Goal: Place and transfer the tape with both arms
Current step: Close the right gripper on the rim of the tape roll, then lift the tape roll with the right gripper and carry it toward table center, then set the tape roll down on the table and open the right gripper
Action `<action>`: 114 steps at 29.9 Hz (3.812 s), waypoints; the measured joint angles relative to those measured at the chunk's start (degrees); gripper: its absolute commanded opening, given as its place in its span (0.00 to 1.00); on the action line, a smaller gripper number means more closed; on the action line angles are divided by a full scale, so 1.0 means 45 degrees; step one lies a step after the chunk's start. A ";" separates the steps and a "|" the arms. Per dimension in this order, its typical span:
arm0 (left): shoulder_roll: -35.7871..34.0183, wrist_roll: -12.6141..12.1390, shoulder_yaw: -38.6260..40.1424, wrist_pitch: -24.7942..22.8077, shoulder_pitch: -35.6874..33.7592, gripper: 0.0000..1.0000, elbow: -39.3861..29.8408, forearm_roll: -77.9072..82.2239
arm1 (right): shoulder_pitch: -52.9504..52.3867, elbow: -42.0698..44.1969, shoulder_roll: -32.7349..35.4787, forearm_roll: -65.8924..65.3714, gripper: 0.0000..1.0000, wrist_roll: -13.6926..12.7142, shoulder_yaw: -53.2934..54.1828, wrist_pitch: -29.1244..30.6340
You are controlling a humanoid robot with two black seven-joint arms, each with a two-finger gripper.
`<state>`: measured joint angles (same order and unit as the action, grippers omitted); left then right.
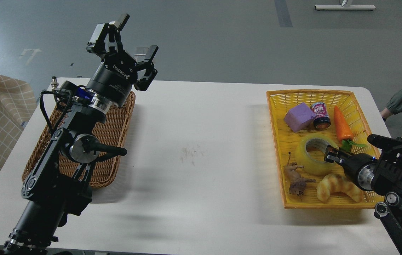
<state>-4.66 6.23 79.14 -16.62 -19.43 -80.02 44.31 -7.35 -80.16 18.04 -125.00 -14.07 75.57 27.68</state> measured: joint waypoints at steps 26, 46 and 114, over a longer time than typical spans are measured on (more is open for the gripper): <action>-0.0088 0.0002 0.0067 0.0043 -0.0056 0.98 0.0127 0.0018 | -0.2874 -0.1464 0.1054 0.1636 0.18 -0.0027 0.0558 0.0073; -0.0259 0.0002 0.0208 0.0109 -0.0067 0.98 0.0018 0.0016 | -0.6725 -0.0672 -0.2073 0.1700 0.17 -0.0288 -0.4390 0.0073; -0.0272 0.0080 0.0520 0.0205 0.0037 0.98 -0.0032 -0.0003 | -0.5212 0.2078 -0.4012 0.0000 0.91 -0.0308 -0.8356 0.0029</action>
<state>-5.89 6.60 81.48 -15.70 -19.26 -80.16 44.30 -30.80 -70.81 -0.02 -125.00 -15.46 37.96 27.81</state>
